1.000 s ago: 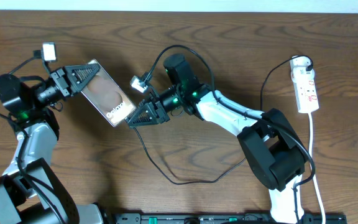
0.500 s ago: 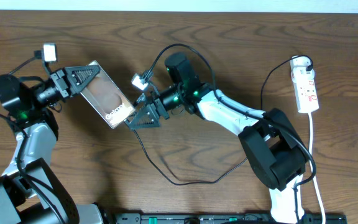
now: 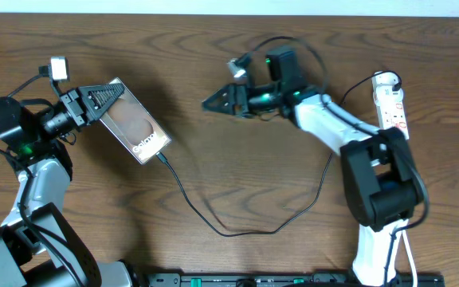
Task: Plug charger to phone and switch on socket
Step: 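Open the right gripper and withdraw it from the phone, then lower the phone flat onto the table with the left gripper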
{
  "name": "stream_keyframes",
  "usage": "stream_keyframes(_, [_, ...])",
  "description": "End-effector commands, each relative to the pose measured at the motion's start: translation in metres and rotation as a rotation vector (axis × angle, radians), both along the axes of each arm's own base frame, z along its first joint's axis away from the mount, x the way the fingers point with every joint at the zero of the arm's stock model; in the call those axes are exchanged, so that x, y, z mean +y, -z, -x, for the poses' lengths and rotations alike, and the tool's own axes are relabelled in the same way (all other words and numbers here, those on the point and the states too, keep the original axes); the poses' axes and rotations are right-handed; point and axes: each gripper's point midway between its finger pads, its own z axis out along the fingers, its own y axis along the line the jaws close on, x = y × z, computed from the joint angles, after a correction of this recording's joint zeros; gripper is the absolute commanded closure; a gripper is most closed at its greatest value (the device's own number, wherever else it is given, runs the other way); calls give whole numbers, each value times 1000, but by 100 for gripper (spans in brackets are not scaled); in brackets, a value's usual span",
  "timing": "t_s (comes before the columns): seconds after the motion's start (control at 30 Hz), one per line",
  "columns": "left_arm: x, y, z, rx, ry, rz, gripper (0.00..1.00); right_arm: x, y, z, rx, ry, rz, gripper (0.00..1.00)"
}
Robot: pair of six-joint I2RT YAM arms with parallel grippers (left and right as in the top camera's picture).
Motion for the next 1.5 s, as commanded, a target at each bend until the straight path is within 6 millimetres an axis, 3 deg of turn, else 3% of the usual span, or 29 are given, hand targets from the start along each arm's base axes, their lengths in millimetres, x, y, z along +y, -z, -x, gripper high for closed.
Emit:
stream_keyframes(0.0, [0, 3, 0, 17, -5, 9, 93, -29, -19, -21, -153, 142, 190, 1])
stream_keyframes(0.07, [2, 3, -3, 21, -22, 13, 93, -45, -25, -20, -180, 186, 296, 1])
stream_keyframes(0.27, [-2, 9, -7, 19, -43, 11, 93, -93, -73, -4, -266, 333, 503, 1])
stream_keyframes(0.5, [-15, 65, -11, 177, -120, 14, 93, -131, -109, 24, -301, 434, 620, 1])
stream_keyframes(0.67, [-22, 117, -6, 338, -180, -76, 93, -144, -106, 39, -263, 438, 685, 1])
stream_keyframes(0.8, [-25, 137, -1, 410, -202, -123, 93, -147, -100, 46, -233, 423, 706, 1])
stream_keyframes(1.03, [-11, 187, 16, 668, -334, -234, 93, -149, -96, 51, -211, 414, 719, 1])
stream_keyframes(1.27, [-3, 214, 35, 809, -391, -323, 93, -149, -95, 54, -199, 407, 724, 1])
stream_keyframes(1.47, [0, 223, 42, 850, -411, -348, 93, -150, -94, 56, -193, 404, 728, 1])
